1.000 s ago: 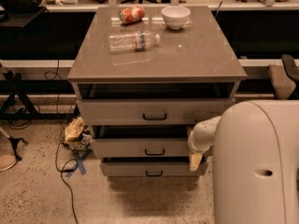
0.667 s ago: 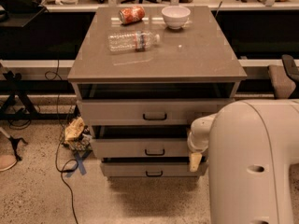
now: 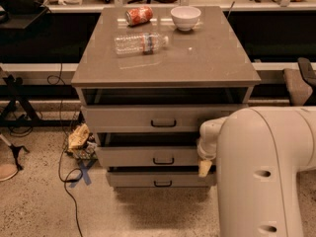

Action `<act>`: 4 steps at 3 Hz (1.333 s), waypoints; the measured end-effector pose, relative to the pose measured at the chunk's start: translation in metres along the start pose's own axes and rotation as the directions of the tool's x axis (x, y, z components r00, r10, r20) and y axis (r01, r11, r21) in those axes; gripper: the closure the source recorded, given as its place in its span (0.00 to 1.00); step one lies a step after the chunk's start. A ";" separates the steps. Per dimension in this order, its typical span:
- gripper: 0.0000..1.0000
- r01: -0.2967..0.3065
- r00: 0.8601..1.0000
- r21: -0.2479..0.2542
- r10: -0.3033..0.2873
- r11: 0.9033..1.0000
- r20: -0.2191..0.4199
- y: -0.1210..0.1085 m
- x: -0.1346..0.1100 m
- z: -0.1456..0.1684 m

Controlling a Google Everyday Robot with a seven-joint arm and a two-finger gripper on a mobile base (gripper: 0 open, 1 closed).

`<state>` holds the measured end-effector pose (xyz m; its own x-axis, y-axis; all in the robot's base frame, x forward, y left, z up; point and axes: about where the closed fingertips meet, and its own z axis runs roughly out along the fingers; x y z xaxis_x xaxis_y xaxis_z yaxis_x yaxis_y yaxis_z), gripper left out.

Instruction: Open middle drawer

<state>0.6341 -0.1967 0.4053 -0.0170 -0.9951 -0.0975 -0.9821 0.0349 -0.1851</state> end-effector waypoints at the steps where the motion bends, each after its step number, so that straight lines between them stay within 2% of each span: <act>1: 0.41 -0.011 1.000 -0.013 0.011 1.000 0.004 -0.001 0.002 0.002; 3: 0.88 -0.033 0.999 0.005 0.032 0.999 0.014 0.010 0.009 -0.010; 4: 1.00 -0.061 0.998 0.026 0.060 0.998 0.034 0.028 0.019 -0.024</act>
Offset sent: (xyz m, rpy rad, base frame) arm -0.0079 -0.0105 0.0113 0.0204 -0.0065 -0.0318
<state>0.6018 -0.2168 0.4213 -0.0695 -0.9874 -0.1420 -0.9741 0.0978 -0.2040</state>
